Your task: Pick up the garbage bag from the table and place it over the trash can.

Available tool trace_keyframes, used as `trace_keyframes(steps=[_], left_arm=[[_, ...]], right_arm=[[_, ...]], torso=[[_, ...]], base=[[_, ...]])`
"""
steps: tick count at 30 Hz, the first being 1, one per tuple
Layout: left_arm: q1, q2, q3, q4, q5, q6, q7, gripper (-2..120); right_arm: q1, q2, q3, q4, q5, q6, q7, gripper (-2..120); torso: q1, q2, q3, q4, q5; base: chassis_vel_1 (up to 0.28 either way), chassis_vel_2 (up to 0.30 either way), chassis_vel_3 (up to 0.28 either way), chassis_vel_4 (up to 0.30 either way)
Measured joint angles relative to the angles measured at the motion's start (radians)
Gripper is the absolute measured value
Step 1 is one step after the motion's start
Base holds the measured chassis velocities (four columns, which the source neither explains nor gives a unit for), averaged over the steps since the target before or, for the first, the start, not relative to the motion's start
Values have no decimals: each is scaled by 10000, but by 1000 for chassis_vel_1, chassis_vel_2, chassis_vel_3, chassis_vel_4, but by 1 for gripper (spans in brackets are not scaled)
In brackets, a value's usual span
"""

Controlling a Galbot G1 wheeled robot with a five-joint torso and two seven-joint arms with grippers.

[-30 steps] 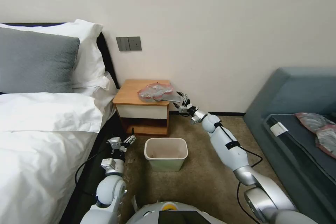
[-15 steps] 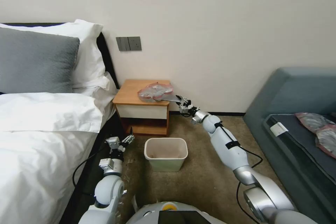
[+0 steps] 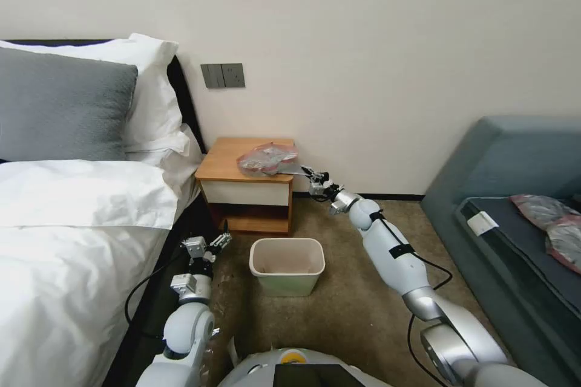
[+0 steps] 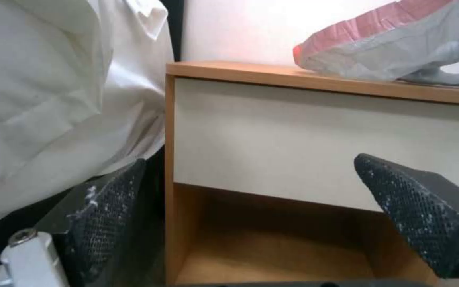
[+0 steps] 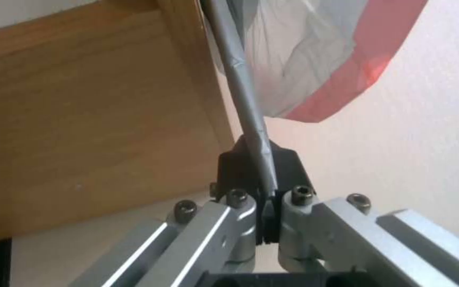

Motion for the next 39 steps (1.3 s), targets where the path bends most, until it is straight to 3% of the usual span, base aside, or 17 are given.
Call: trace_keyframes(steps=[4, 9, 12, 17, 23, 39], left_arm=[[4, 0, -54, 0, 3, -6, -26, 99], [-91, -14, -217, 50, -7, -22, -185, 100], [-299, -1, -478, 81, -206, -11, -306, 99], [-504, 24, -954, -23, -553, 50, -322, 99], [-752, 66, -1324, -148, -1017, 118, -461, 100], [-968, 44, -1372, -213, -1526, 203, -576, 100]], right_arm=[[-64, -8, 44, 179, 94, -115, -58, 0], [-637, -443, -96, 1347, 1449, -962, -369, 0], [-1441, -791, -182, 2684, 2264, -1609, -381, 0], [-2540, -1054, -174, 4109, 2540, -1877, -355, 0], [-3735, -1239, -163, 5140, 2499, -1732, -269, 0], [-5832, -1605, 153, 5520, 1795, -573, -87, 0]], torso=[[0, 0, 0, 1, 0], [0, 0, 0, 0, 1], [0, 0, -1, -2, 1], [-1, 0, -1, 0, 0], [0, 0, -1, 0, 0], [0, 0, -1, 0, 0]], base=[[0, 0, 0, 0], [0, 0, 0, 0], [0, 0, 0, 0], [0, 0, 0, 0], [0, 0, 0, 0], [0, 0, 0, 0]])
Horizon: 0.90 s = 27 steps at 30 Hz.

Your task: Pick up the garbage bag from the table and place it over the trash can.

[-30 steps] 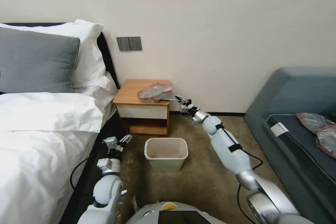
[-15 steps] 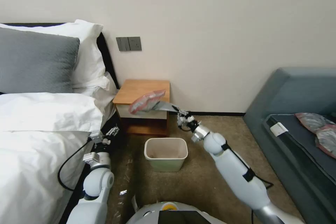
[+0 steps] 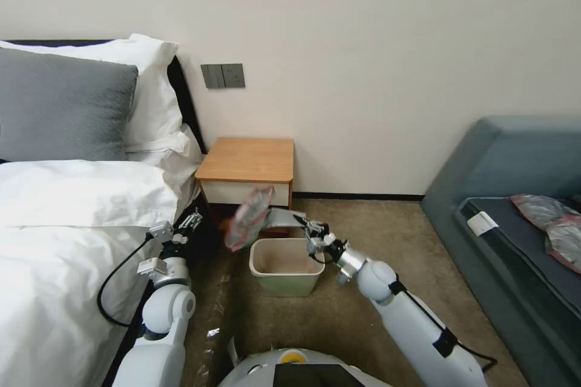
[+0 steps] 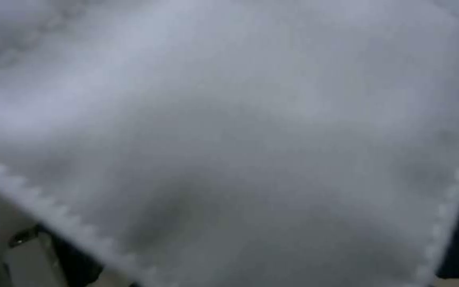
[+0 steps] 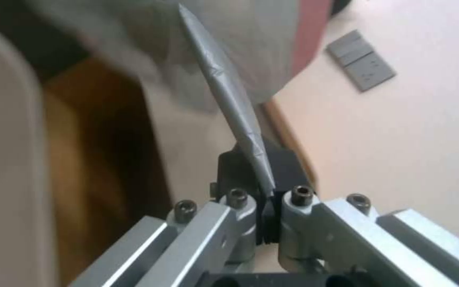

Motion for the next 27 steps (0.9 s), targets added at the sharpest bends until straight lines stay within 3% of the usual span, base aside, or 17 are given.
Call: trace_keyframes(steps=[16, 27], left_arm=[[-12, -43, 146, -85, 68, 86, -42, 100], [52, -83, 225, -163, 140, 89, -46, 100]], right_arm=[[-1302, -479, 71, 183, -762, 812, 12, 0], [-1273, -690, 301, 195, -224, 803, -198, 0]], torso=[[0, 0, 0, 0, 0], [0, 0, 0, 0, 1]], base=[[0, 0, 0, 0], [0, 0, 0, 0]])
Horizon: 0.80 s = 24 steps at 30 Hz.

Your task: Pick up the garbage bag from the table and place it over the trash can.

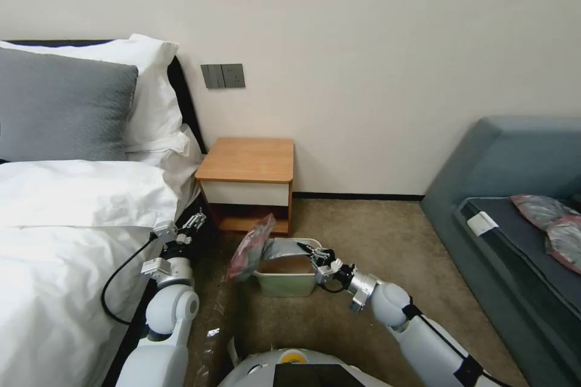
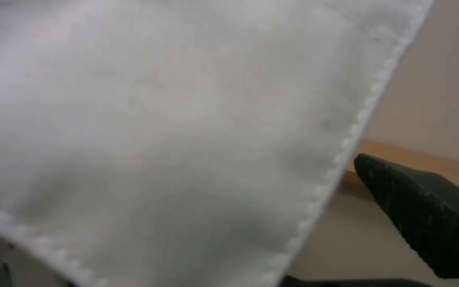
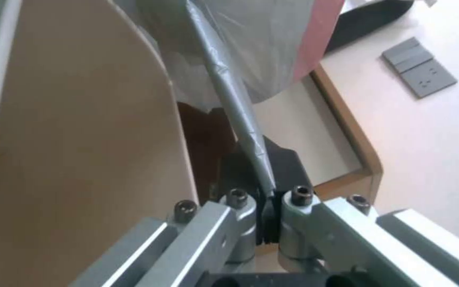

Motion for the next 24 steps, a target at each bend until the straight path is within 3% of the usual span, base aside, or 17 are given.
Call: trace_keyframes(steps=[6, 16, 19, 21, 23, 24], left_arm=[[12, -2, 107, -4, 70, 0, 0, 100], [-55, 50, 185, 28, 98, 48, 1, 100], [2, 148, 312, 68, 175, 78, 54, 100], [23, 175, 334, 68, 176, 93, 75, 100], [249, 463, 500, -116, -19, 547, 448, 100], [249, 463, 500, -116, -19, 547, 448, 100]], right_arm=[[68, -256, 14, -30, 593, 62, -866, 24], [-3, -810, 357, 19, 1051, 64, -1259, 56], [-278, -1023, 766, 231, 1228, 108, -1364, 71], [-324, -1052, 829, 268, 1255, 116, -1377, 73], [-552, -1216, 1145, 467, 1404, 136, -1424, 86], [-552, -1216, 1145, 467, 1404, 136, -1424, 86]], torso=[[0, 0, 1, 0, -1], [0, 0, 0, 0, 0], [0, 0, 1, -1, -1], [1, 0, 1, -1, 0], [1, 0, 1, 0, -1], [1, 0, 1, 0, -1]], base=[[0, 0, 0, 0], [0, 0, 0, 0], [0, 0, 0, 0], [0, 0, 0, 0], [0, 0, 0, 0], [0, 0, 0, 0]])
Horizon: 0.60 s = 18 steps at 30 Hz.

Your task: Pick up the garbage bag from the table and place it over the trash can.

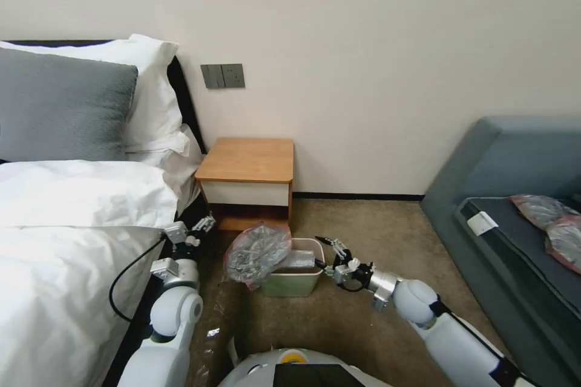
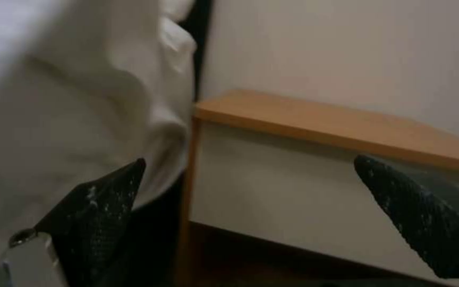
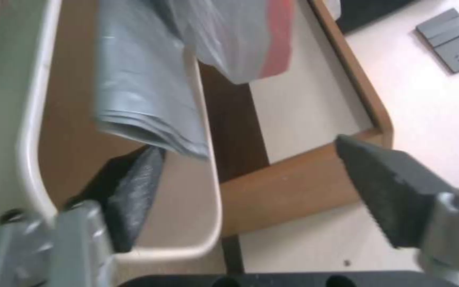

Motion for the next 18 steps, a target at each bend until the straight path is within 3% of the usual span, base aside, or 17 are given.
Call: trace_keyframes(steps=[2, 3, 6, 7, 9, 16, 18], left_arm=[[334, 399, 113, -501, -637, 1040, 920, 100], [334, 399, 113, -501, -637, 1040, 920, 100], [654, 732, 84, -968, -1120, 2304, 2096, 100], [654, 732, 84, -968, -1120, 2304, 2096, 100], [785, 893, -1, -1014, -1201, 3034, 3192, 100], [973, 981, 184, -740, -911, 3345, 3931, 99], [1059, 949, 280, -641, -812, 2931, 4045, 99]], right_arm=[[-201, -159, 297, 231, 152, 9, -44, 95], [-201, -159, 297, 231, 152, 9, -44, 95], [-299, -210, 510, 446, 338, 1, -47, 100], [-299, -210, 510, 446, 338, 1, -47, 100], [-297, -174, 632, 625, 431, -11, -39, 100], [-330, -92, 699, 824, 526, -40, -6, 100], [-366, -19, 713, 854, 526, -42, 7, 100]], torso=[[0, 0, 0, -1, 0], [0, 0, 0, -1, 0], [0, 0, 0, 0, 2], [0, 0, 0, 0, 2], [0, 0, 0, 1, 0], [0, 0, -1, 0, -2], [0, 0, 0, 1, -2]], base=[[0, 0, 0, 0], [0, 0, 0, 0], [0, 0, 0, 0], [0, 0, 0, 0], [0, 0, 0, 0], [0, 0, 0, 0], [0, 0, 0, 0]])
